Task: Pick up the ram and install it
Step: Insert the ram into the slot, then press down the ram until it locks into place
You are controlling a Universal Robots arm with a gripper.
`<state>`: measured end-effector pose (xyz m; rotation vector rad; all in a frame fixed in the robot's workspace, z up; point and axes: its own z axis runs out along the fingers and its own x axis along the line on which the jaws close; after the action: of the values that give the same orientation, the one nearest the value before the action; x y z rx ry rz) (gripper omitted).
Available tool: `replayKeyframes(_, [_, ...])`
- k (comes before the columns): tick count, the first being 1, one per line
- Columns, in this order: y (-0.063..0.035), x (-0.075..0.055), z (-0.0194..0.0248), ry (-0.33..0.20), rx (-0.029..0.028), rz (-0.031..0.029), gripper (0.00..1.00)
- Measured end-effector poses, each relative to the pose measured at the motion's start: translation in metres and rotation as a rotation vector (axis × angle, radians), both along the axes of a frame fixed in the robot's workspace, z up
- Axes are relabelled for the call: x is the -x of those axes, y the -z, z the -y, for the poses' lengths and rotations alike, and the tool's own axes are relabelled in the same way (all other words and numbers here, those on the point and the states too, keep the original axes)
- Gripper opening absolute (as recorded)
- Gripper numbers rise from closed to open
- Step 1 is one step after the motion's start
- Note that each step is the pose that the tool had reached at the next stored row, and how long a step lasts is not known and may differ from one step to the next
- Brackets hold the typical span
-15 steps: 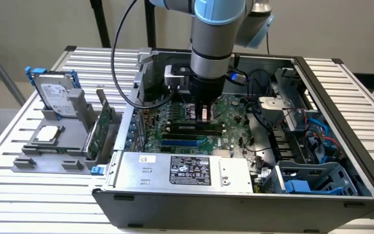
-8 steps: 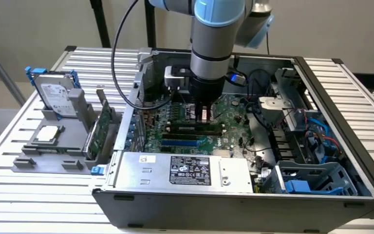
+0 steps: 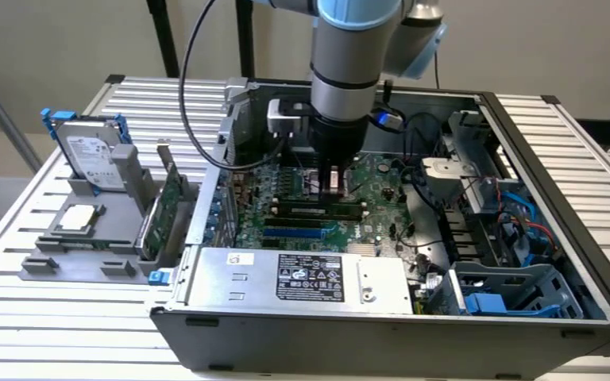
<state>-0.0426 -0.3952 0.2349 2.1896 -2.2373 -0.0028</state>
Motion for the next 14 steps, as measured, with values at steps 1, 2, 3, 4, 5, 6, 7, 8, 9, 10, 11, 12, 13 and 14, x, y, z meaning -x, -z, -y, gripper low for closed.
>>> replayKeyframes(1, [-0.0032,0.0001,0.0,0.0,-0.0005,0.0001,1.0])
replayKeyframes(2, [-0.0053,0.0002,0.0,0.0,-0.0009,0.0001,1.0])
replayKeyframes(3, [-0.0067,0.0003,0.0001,0.0,-0.0011,0.0,1.0])
replayKeyframes(4, [-0.0069,0.0003,0.0,0.0,-0.0012,0.0001,1.0])
replayKeyframes(5, [-0.0069,0.0003,0.0,0.0,-0.0012,0.0001,0.0])
replayKeyframes(6, [-0.0069,0.0003,0.0,0.0,-0.0014,0.0001,0.0])
replayKeyframes(7, [-0.0069,0.0003,0.0,0.0,-0.0013,0.0001,0.0])
replayKeyframes(8, [-0.007,0.0003,0.0,0.0,-0.0013,0.0001,0.0])
replayKeyframes(9, [-0.0071,0.0003,0.0,0.0,-0.0012,0.0001,0.0])
replayKeyframes(10, [-0.007,0.0003,0.0,0.0,-0.0012,0.0001,0.0])
replayKeyframes(11, [-0.0071,0.0003,0.0,0.0,-0.0011,0.0,0.0])
replayKeyframes(12, [-0.0071,0.0003,0.0,0.0,-0.0012,0.0,0.0])
replayKeyframes(13, [-0.0072,0.0003,0.0,0.0,-0.0011,0.0,0.0])
replayKeyframes(14, [-0.0072,0.0003,0.0,0.0,-0.0011,0.0001,0.0])
